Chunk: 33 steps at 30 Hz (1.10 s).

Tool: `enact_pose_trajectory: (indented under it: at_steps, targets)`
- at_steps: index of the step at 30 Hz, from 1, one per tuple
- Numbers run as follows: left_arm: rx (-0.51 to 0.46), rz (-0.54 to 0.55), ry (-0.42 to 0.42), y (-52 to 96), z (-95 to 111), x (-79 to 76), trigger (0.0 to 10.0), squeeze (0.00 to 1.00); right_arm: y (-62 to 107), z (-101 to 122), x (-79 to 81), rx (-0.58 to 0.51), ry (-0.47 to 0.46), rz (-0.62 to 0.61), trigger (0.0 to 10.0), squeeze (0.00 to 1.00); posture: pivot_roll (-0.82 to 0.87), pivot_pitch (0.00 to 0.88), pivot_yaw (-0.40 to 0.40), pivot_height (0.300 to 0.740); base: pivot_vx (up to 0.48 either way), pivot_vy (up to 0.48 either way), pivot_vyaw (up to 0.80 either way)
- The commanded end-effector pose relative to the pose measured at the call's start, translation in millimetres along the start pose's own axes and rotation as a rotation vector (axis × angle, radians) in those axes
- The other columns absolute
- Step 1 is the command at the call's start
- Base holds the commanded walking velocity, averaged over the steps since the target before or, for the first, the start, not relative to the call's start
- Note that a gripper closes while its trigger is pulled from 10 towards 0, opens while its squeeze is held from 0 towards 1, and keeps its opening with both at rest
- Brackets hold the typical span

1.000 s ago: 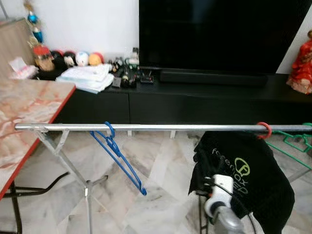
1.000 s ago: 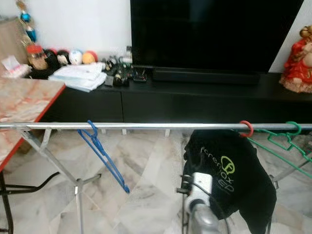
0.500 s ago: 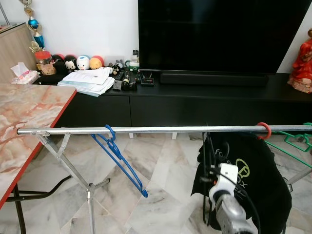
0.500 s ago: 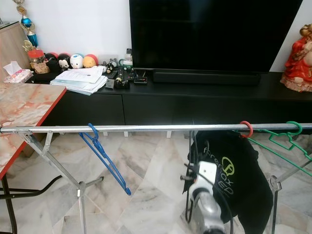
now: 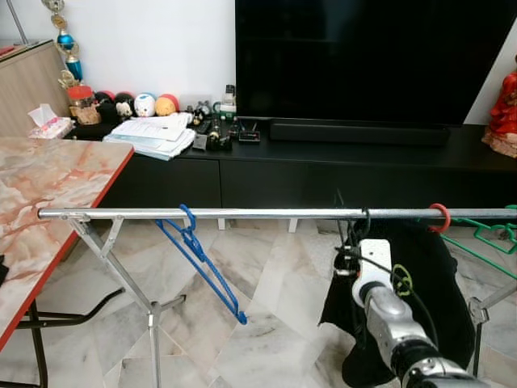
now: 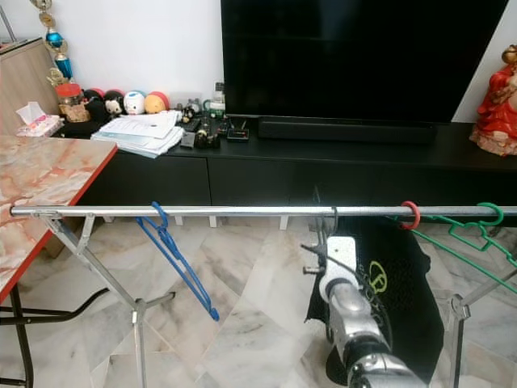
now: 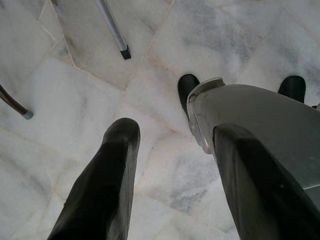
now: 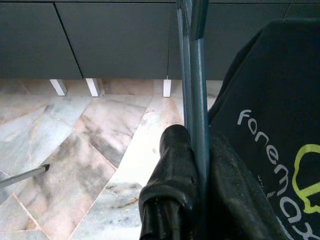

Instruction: Hang hanger

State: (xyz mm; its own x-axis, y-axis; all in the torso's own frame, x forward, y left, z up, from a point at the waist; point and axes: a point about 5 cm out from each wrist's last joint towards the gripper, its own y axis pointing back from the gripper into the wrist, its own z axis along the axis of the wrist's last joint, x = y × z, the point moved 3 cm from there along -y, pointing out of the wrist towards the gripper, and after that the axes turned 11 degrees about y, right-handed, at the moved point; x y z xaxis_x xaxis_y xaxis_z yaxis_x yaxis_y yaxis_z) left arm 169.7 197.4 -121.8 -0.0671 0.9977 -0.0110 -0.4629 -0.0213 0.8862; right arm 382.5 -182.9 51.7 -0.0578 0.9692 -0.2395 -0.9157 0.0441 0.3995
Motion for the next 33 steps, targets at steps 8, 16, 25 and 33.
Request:
enact_pose_trajectory:
  at_steps: [8,16,25,33]
  targets:
    - [0.015,0.005,-0.030,1.3,-5.9,5.3,10.0,0.00,-4.2,17.2,10.5,0.012,0.020,0.037,10.0,0.00,0.11,0.021,0.009,0.740,0.000,0.000,0.00]
    - [0.049,0.013,-0.067,6.2,-27.9,15.3,10.0,0.00,-5.8,26.5,10.8,0.009,0.002,0.030,10.0,0.00,0.14,0.066,0.037,0.740,0.000,0.000,0.00]
    - [0.083,0.017,-0.068,14.4,-59.6,21.1,10.0,0.00,-7.1,39.3,8.7,-0.023,0.010,0.029,10.0,0.00,0.14,0.125,0.058,0.740,0.000,0.000,0.00]
    - [0.109,0.043,-0.063,22.3,-77.2,36.4,10.0,0.00,-8.1,50.9,10.2,-0.043,0.013,0.033,10.0,0.00,0.17,0.153,0.063,0.740,0.000,0.000,0.00]
